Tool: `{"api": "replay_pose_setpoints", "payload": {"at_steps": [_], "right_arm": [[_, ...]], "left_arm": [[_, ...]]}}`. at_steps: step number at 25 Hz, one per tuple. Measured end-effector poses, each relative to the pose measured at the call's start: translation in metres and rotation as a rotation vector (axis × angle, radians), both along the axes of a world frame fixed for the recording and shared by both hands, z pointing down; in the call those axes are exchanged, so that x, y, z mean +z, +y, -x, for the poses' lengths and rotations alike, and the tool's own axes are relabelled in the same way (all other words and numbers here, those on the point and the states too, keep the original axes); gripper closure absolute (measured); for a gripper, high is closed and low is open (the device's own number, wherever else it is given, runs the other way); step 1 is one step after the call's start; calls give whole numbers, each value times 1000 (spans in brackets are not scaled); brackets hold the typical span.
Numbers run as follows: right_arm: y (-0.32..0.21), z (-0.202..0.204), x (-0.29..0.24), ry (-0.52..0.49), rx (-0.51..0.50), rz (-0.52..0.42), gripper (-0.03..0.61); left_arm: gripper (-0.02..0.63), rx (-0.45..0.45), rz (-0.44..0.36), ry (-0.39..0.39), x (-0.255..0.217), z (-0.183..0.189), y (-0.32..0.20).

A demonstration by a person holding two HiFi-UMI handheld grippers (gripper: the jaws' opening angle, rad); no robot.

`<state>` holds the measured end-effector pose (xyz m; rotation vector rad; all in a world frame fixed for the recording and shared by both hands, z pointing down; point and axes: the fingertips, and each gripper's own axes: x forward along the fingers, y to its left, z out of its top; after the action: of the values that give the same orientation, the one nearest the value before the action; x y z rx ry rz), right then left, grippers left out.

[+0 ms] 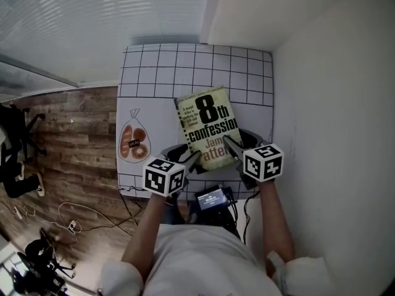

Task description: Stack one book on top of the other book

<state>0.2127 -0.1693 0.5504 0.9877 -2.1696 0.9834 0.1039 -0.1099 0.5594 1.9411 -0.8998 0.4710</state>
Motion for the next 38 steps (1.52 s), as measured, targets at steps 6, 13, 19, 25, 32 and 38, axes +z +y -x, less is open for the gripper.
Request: {"api": "replay_pose_setpoints", "payload": {"at_steps": [6, 13, 19, 25, 32, 38], "right_arm": [[-9, -4, 8, 19, -13, -6, 365], [-11, -8, 15, 56, -4, -3, 360], [-14, -14, 18, 95, 19, -17, 351], [-17, -20, 16, 153, 21, -52, 336], [-18, -24, 18, 160, 47, -39, 290], [-19, -24, 17, 192, 44, -68, 290]], "left_arm": [[420, 20, 10, -19, 8, -8, 1], [426, 38, 19, -44, 14, -12, 2], [439, 36, 13, -37, 14, -14, -3], [440, 47, 5, -33, 13, -17, -6], [439, 64, 7, -40, 15, -16, -6], [446, 73, -13, -54, 13, -14, -8]]}}
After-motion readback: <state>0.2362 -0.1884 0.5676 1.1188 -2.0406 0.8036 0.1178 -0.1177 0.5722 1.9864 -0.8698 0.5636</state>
